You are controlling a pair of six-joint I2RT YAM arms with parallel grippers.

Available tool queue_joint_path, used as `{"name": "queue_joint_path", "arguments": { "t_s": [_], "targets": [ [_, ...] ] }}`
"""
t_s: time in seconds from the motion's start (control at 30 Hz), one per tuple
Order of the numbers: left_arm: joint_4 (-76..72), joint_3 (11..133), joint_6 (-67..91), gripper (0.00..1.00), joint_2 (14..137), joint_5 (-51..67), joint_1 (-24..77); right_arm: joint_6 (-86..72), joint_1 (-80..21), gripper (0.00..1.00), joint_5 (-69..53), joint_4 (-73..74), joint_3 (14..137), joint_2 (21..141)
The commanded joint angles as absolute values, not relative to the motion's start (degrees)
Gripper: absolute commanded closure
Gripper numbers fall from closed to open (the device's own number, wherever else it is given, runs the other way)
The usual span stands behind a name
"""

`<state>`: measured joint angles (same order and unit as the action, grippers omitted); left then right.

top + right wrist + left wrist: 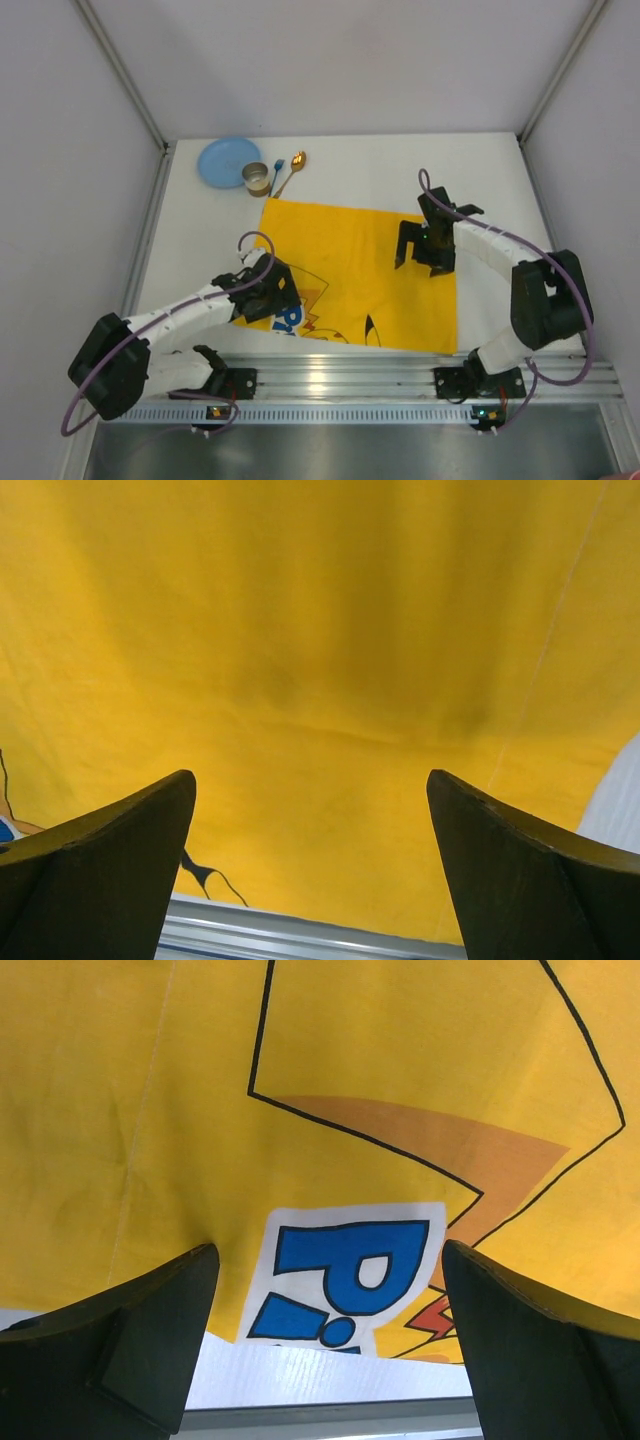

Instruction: Set the dinner table for one person

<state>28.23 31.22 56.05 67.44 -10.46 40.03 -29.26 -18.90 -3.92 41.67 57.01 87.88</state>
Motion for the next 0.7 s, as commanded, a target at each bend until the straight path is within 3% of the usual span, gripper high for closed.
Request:
{"name": "queue_joint_path", "arguments": {
  "t_s": [0.0, 0.37, 0.67],
  "targets": [
    [29.09, 28.39, 58.88, 0.00, 72.42, -8.09, 40.87, -27.16, -16.88, 0.00, -5.80, 36.92, 62.13, 92.27],
    [38.84, 30.23, 67.14, 0.00, 66.29, -6.06, 48.96, -24.96, -13.62, 0.00, -8.88, 33.31, 72.59, 108.71],
    [46.57, 38.47, 65.31, 0.00, 64.59, -13.42, 48.87, -26.98, -12.74, 0.00, -9.58, 34.36, 72.08, 107.68]
  ]
}}
